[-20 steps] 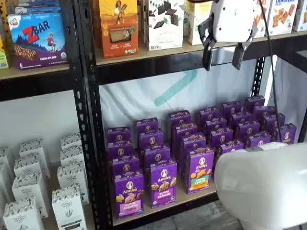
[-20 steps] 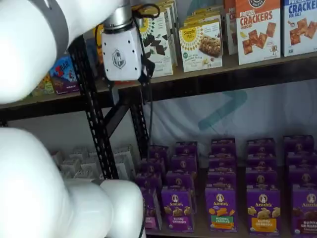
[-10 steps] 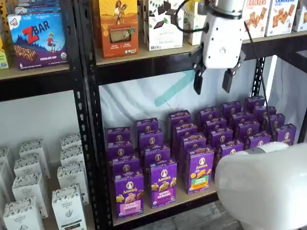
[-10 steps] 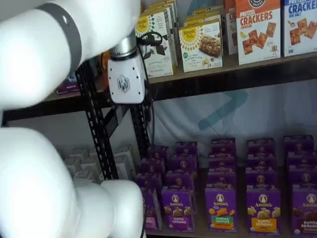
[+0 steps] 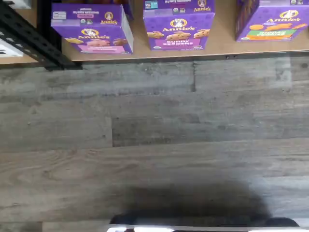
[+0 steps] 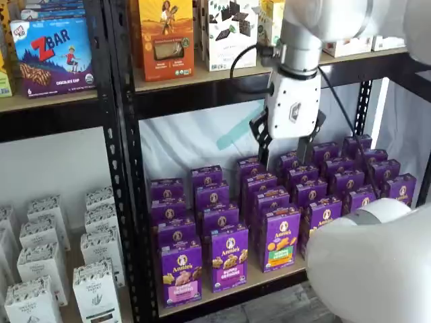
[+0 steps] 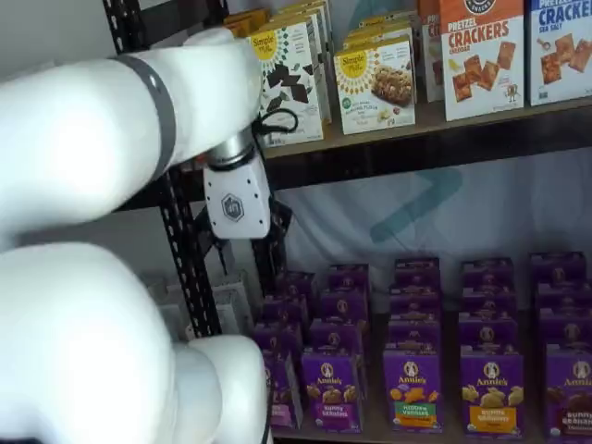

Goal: Pick up the purple box with a pink patch in the middle, on the bottom shelf, the first box from the left

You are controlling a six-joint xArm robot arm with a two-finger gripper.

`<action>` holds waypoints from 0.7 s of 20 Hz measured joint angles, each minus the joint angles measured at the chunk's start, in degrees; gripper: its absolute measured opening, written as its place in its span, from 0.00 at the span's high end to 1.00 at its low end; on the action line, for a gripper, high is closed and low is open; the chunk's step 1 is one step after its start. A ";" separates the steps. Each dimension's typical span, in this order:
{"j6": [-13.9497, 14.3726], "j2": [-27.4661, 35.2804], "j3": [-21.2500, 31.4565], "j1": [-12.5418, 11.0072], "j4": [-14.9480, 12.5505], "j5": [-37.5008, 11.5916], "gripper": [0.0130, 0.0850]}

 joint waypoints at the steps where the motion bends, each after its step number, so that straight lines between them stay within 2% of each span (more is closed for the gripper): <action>1: 0.68 0.71 0.50 0.59 -0.45 -0.46 0.00; 7: 3.79 4.01 4.05 3.08 -2.85 -4.64 0.00; 14: 4.34 5.20 9.90 3.79 -2.06 -13.05 0.00</action>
